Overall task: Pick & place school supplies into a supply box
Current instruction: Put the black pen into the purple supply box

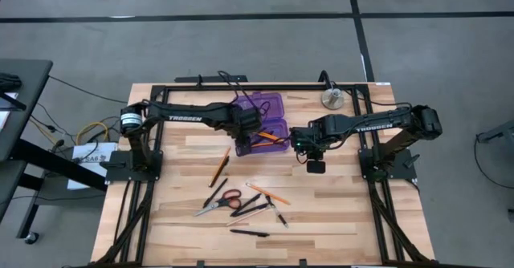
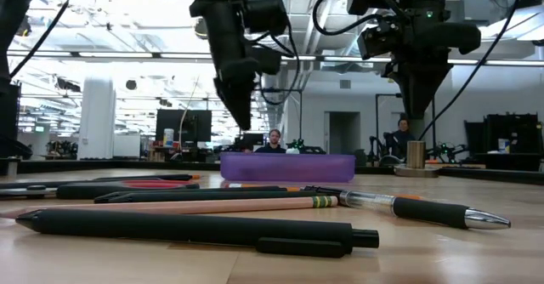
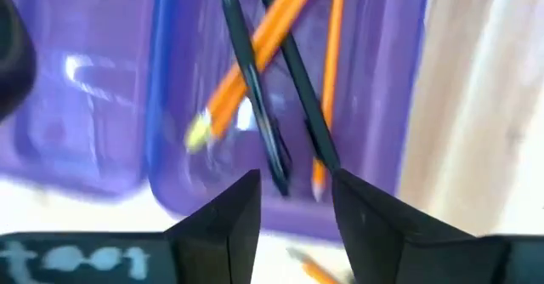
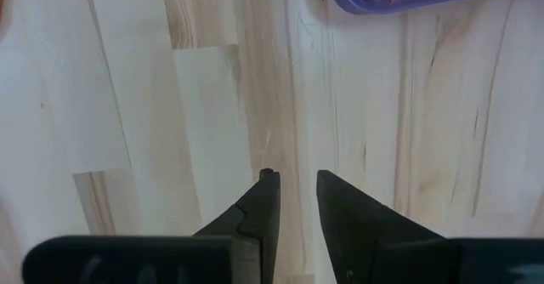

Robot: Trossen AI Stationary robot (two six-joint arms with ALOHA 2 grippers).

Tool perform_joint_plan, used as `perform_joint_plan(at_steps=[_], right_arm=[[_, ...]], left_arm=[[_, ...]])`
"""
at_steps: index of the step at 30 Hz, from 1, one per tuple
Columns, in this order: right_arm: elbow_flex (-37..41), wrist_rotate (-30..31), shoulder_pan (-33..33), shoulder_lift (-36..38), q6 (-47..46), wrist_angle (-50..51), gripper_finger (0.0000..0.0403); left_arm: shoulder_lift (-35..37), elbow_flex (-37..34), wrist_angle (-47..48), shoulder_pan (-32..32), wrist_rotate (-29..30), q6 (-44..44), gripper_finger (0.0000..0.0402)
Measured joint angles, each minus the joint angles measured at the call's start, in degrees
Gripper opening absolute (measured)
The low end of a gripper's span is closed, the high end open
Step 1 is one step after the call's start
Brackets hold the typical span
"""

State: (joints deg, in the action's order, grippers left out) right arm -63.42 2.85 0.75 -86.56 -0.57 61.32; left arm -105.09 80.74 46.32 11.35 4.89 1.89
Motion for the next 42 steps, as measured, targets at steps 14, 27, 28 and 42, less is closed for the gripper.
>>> perform_joint_plan(at_steps=[14,27,28,42], right_arm=[[15.95,0.00,-2.12,0.44,-2.65,-17.75,0.0076],[17.00,0.13,-9.37,0.44,-6.25,-25.20,0.0076],[17.00,0.15,-9.75,0.44,-6.64,-25.12,0.0076],[17.03,0.22,-13.16,0.44,-9.57,-24.26,0.0076]], left_arm=[[18.18,-9.87,6.65,-8.12,2.90,23.33,0.0137],[19.62,-24.55,-5.97,-12.02,4.82,39.97,0.0137],[19.62,-25.23,-7.18,-12.26,4.84,40.44,0.0137],[13.90,-26.77,-11.53,-14.51,4.43,42.27,0.0137]])
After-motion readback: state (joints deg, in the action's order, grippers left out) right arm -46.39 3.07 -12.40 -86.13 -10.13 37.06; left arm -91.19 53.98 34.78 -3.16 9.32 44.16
